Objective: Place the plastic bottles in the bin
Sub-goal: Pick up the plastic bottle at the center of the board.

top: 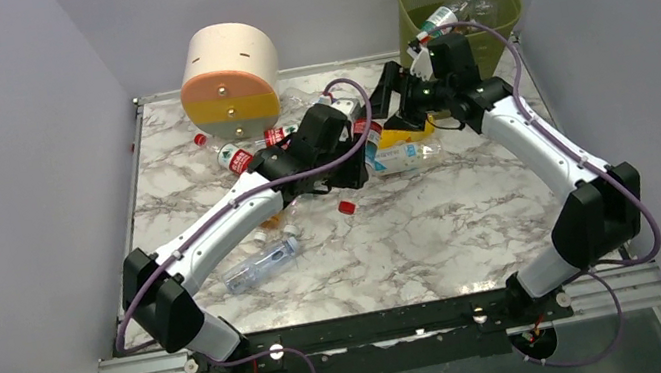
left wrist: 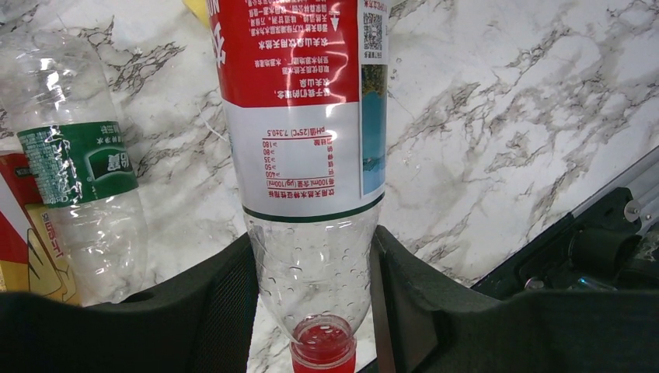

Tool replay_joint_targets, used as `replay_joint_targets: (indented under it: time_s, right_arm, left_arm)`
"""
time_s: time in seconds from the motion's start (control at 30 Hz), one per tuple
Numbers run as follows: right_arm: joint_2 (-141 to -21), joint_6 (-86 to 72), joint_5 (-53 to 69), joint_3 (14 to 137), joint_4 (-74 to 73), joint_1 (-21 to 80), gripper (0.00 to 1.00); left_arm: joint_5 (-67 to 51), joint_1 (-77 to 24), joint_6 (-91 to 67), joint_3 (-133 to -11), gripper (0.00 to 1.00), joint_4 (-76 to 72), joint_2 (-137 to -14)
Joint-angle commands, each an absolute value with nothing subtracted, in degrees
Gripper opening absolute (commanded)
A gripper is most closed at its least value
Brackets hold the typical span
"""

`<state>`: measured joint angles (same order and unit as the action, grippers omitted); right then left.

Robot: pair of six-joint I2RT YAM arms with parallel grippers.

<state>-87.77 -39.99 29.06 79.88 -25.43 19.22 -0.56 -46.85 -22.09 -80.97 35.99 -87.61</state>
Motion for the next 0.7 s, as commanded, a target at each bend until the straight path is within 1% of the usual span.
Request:
replay_joint_targets:
  time_s: [0.0, 0.23, 0.33, 0.5, 0.6, 0.67]
  right_arm:
    - [-89.41, -39.40, 28.02, 80.27, -26.88, 20.72, 0.91]
    - [-90.30, -39.71, 28.34, 79.60, -26.90, 21.01, 0.91]
    - [-90.00, -40.85, 29.38, 78.32, -24.83, 21.09, 0.88]
    - [-89.77, -42.40, 30.54, 77.91, -22.68, 21.05, 0.68]
    - [-89.16, -42.93, 30.41, 78.41, -22.25, 21.07, 0.53]
    - [-88.98, -43.14, 30.52, 79.08, -22.28, 21.09, 0.46]
  left_arm:
    - [-1.45, -47.57, -22.05, -83.19, 0.43, 32.67, -84.43]
    - [-0.46, -47.62, -21.75, -82.69, 0.43, 32.55, -83.35]
    - [-0.54, -47.55, -21.49, -82.96, 0.43, 32.58, -83.44]
    - [-0.04, -47.55, -21.06, -82.69, 0.43, 32.53, -84.06]
    - [0.94, -47.61, -20.92, -82.00, 0.43, 32.57, -84.33]
    - [2.15, -47.52, -20.92, -81.60, 0.46, 32.59, -84.60]
